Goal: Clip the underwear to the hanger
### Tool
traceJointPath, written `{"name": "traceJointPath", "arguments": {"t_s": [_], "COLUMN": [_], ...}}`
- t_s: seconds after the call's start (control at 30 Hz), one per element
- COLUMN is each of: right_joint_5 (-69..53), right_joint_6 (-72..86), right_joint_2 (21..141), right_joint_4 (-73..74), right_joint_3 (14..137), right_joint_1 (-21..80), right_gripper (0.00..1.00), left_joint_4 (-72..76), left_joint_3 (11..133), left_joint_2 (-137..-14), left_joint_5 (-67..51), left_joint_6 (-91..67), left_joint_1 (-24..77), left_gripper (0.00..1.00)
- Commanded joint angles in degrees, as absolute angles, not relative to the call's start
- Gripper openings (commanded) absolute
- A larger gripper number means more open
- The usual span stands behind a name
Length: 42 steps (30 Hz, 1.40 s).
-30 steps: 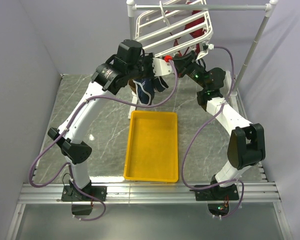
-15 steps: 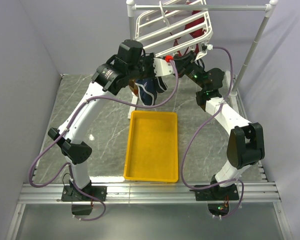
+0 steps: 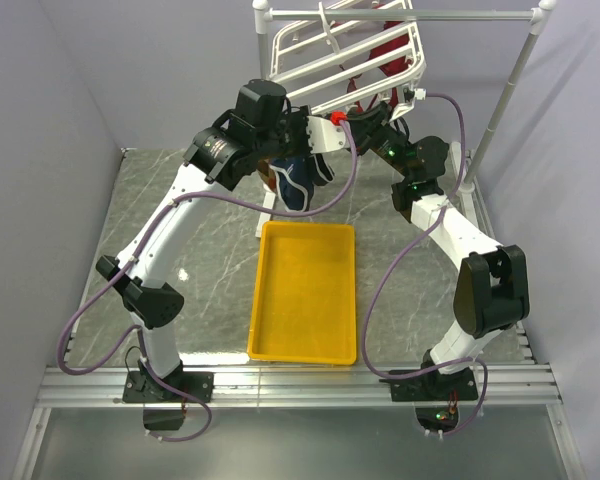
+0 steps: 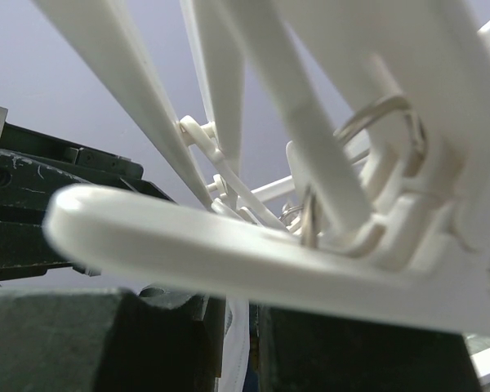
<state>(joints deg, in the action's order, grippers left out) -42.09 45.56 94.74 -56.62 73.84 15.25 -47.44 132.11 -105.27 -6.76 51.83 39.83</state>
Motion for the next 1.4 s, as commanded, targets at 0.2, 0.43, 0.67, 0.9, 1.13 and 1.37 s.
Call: {"name": "traceJointPath", "arguments": {"t_s": [0.2,0.43,0.67,0.9,1.13,1.37], "right_joint_5": [-42.4,-41.7,-40.9,-38.3,-38.6,-38.6], "right_joint_6": [46.8,44.1,40.3,37.9,37.2,36.7], "right_joint_2": [95.6,95.4,95.2,94.9,94.9,95.2], "right_joint_4": [-56.5,-56.3,-56.4,-55.6,-55.5,-55.2], "right_joint_3": [76.6,75.5,74.7,74.4,74.1,73.7], "right_joint_1": [15.6,15.7,16.3,16.7,16.6,16.6], "right_gripper": [0.0,0.0,0.0,0.0,0.0,0.0], "left_joint_4": [-44.4,-44.9,-45.8,-46.5,-45.7,-46.2], "left_joint_3": [130.6,134.4,135.8,135.3,135.5,135.9], "left_joint_2": [-105.5,-106.4,-105.7,-105.0,-104.5,-104.0], "left_joint_5": [-5.5,-6.8,-9.7,-11.2,-12.2,-13.4], "left_joint_6": [54.1,52.4,50.4,50.3,49.2,48.8], "left_joint_1": [40.1,40.1,40.2,40.1,40.2,40.2], "left_gripper": [0.0,0.0,0.0,0.0,0.0,0.0]}}
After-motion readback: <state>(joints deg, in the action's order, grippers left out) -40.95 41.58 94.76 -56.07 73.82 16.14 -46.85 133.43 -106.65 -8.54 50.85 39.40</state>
